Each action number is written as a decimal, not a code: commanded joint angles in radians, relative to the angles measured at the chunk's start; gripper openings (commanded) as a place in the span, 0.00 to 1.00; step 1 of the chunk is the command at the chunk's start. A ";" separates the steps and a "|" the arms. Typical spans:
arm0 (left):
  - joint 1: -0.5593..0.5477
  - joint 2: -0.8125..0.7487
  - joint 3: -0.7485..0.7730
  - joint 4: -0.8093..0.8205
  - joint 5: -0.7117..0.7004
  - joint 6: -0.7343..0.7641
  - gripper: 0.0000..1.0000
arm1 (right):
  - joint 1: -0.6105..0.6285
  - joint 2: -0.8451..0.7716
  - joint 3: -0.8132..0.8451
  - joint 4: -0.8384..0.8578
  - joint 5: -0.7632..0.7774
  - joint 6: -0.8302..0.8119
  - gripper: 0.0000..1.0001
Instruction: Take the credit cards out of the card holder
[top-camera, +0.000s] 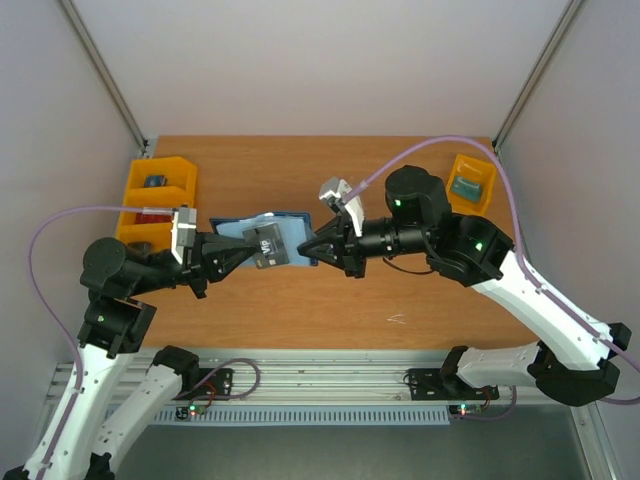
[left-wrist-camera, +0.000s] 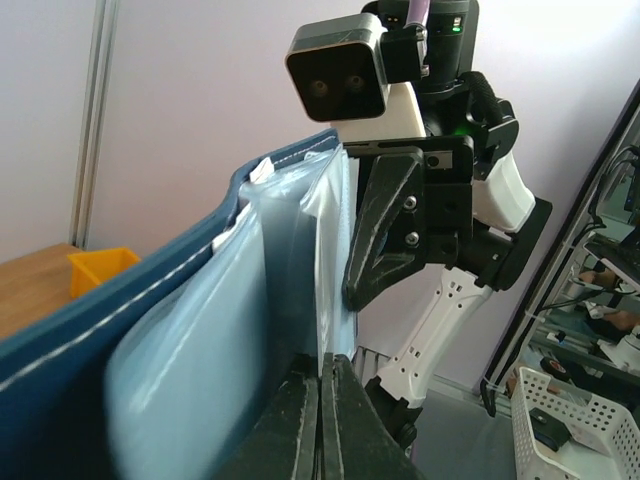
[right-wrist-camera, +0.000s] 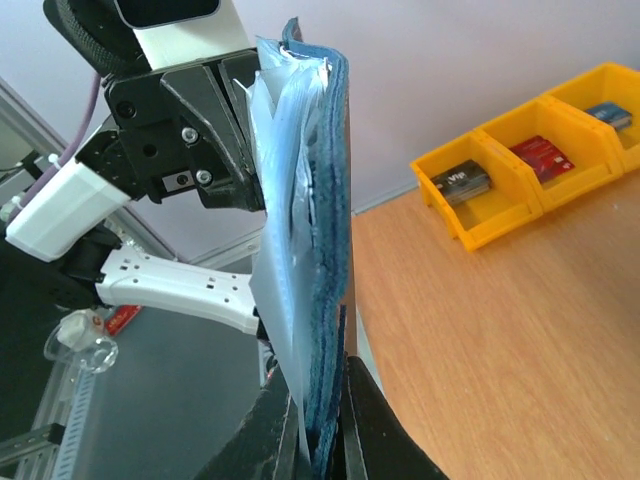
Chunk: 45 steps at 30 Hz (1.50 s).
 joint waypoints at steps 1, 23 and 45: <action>0.005 0.002 0.023 -0.047 0.021 0.020 0.00 | -0.022 -0.068 -0.006 0.018 0.029 -0.001 0.01; 0.150 0.021 0.128 -0.401 -0.541 0.197 0.00 | -0.349 -0.133 -0.124 -0.133 0.281 0.192 0.01; 0.517 0.566 0.428 -1.171 -0.968 1.056 0.00 | -0.554 0.352 0.128 -0.152 -0.054 -0.071 0.01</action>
